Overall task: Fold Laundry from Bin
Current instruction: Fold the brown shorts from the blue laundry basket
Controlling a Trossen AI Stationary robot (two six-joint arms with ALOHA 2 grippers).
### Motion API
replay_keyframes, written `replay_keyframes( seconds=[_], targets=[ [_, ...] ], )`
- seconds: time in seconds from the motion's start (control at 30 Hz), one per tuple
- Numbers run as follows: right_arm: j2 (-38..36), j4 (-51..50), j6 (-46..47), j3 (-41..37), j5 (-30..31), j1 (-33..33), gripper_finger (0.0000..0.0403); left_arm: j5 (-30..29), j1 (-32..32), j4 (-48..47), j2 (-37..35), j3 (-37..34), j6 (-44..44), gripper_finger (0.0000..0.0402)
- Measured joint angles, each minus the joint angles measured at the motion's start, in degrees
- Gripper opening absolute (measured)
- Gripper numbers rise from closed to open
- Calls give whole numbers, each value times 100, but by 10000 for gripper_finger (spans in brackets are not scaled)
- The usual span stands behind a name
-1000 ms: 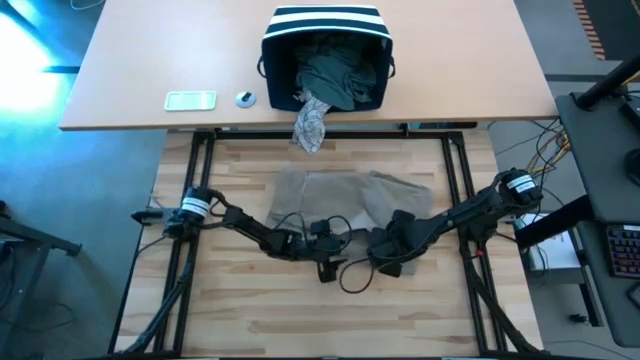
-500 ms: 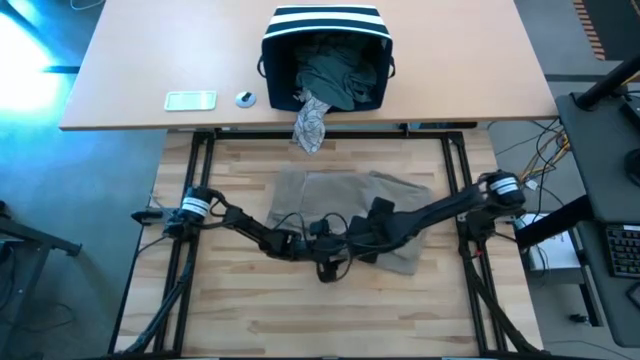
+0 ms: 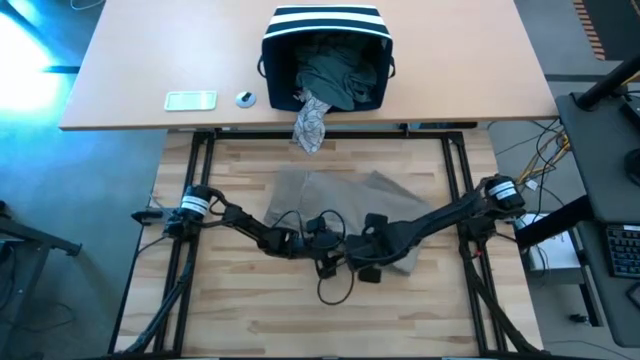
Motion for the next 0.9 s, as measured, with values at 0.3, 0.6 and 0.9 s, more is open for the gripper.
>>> replay_keyframes(
  seconds=[0.3, 0.6, 0.9],
  targets=[
    [121, 3, -29, -73, -179, 164, 11, 4, 0, -32, -66, -5, 25, 247],
    [79, 282, -168, -25, 24, 193, 108, 298, -42, -1066, -718, -41, 112, 247],
    [-782, -33, 410, -302, 676, 383, 187, 591, -260, -3052, -2030, -35, 174, 247]
  ],
)
